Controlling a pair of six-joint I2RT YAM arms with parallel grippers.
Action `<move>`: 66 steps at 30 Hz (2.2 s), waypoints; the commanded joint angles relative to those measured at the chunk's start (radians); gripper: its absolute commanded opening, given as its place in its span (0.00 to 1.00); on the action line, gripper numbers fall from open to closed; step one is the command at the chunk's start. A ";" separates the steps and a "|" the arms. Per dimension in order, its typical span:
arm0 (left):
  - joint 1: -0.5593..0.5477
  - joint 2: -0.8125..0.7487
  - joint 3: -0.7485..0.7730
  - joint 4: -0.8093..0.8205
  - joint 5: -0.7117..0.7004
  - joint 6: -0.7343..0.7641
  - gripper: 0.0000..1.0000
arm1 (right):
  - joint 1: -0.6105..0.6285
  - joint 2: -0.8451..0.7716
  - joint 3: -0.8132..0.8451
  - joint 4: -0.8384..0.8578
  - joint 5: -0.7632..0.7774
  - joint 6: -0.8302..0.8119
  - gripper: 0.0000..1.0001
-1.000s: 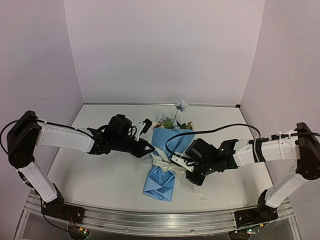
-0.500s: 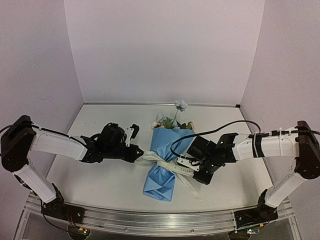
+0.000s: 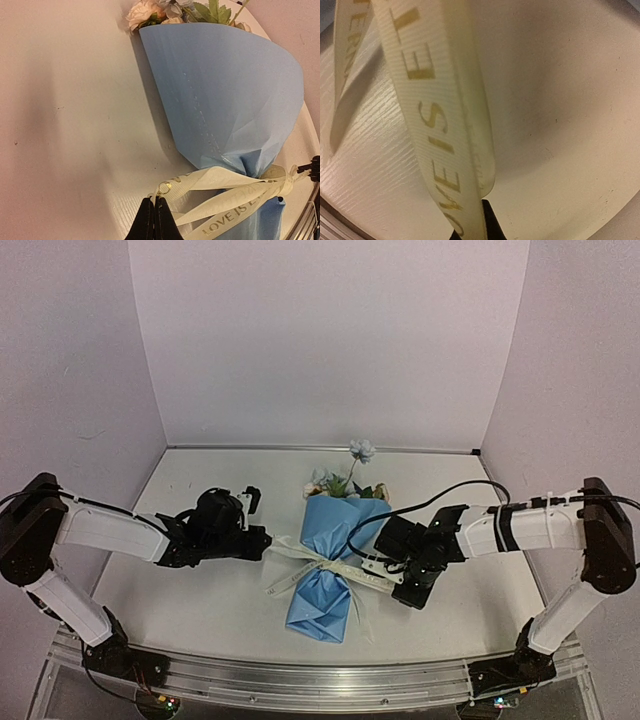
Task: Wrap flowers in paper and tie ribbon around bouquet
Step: Tie the half-tied ribbon around the folded bouquet.
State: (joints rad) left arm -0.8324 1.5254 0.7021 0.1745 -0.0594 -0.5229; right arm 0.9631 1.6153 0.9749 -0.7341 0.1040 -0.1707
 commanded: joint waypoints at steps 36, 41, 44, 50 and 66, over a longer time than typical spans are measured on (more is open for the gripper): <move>0.052 -0.029 -0.076 -0.123 -0.118 -0.158 0.00 | -0.105 -0.079 -0.173 -0.017 0.070 0.125 0.00; 0.071 -0.026 -0.084 -0.109 -0.099 -0.163 0.00 | -0.116 -0.092 -0.188 -0.010 0.067 0.137 0.00; 0.086 -0.027 -0.086 -0.107 -0.092 -0.164 0.00 | -0.124 -0.100 -0.200 -0.007 0.079 0.144 0.00; 0.130 -0.037 -0.101 -0.098 -0.057 -0.161 0.00 | -0.163 -0.134 -0.248 0.019 0.066 0.163 0.00; 0.108 -0.009 -0.021 -0.015 0.121 -0.045 0.00 | -0.175 -0.190 -0.259 0.035 -0.089 0.231 0.00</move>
State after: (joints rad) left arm -0.7206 1.5162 0.6260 0.1056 0.0068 -0.6391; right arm 0.7946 1.4607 0.7235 -0.6355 0.0810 0.0254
